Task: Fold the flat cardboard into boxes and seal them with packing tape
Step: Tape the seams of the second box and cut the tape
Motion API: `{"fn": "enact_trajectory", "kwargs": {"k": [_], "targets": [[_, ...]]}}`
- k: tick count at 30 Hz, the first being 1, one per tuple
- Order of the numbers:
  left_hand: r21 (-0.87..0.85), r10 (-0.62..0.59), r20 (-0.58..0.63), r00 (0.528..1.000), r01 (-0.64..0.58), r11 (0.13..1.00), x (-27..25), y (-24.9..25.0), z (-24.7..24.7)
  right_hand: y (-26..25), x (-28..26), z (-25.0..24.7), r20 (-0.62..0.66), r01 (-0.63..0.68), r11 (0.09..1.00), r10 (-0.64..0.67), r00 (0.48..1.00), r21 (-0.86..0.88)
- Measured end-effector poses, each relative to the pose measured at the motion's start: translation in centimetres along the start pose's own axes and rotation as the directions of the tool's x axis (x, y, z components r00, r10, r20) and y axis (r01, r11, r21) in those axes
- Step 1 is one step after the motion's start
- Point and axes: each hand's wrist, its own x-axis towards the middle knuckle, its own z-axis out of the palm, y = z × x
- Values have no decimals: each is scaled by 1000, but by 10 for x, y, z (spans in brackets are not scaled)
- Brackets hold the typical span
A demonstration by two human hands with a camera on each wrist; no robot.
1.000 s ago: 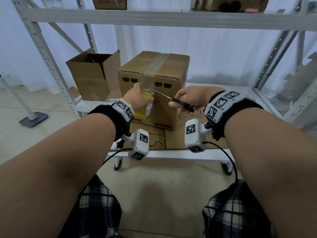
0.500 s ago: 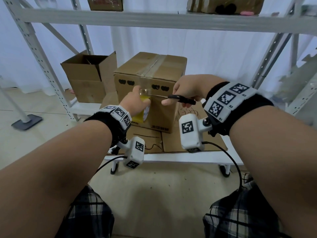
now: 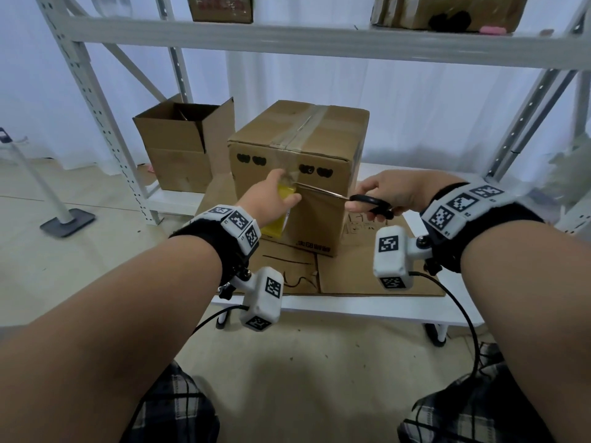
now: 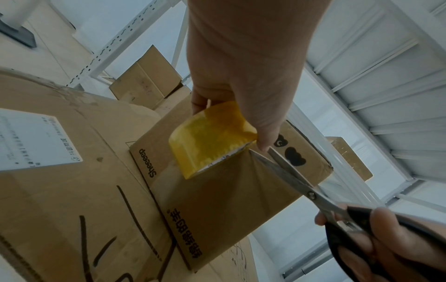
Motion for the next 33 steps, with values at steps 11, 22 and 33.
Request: {"fn": "enact_trajectory", "kwargs": {"k": [11, 22, 33], "targets": [[-56, -18, 6, 1000, 18, 998, 5, 1, 3, 21, 2, 13, -38, -2, 995, 6, 999, 100], [-57, -28, -7, 1000, 27, 998, 3, 3, 1, 10, -6, 13, -67, 3, 999, -1, 998, 37], [-88, -30, -9, 999, 29, 996, -2, -2, 1, -34, 9, 2, -25, 36, 989, -40, 999, -140]]}}
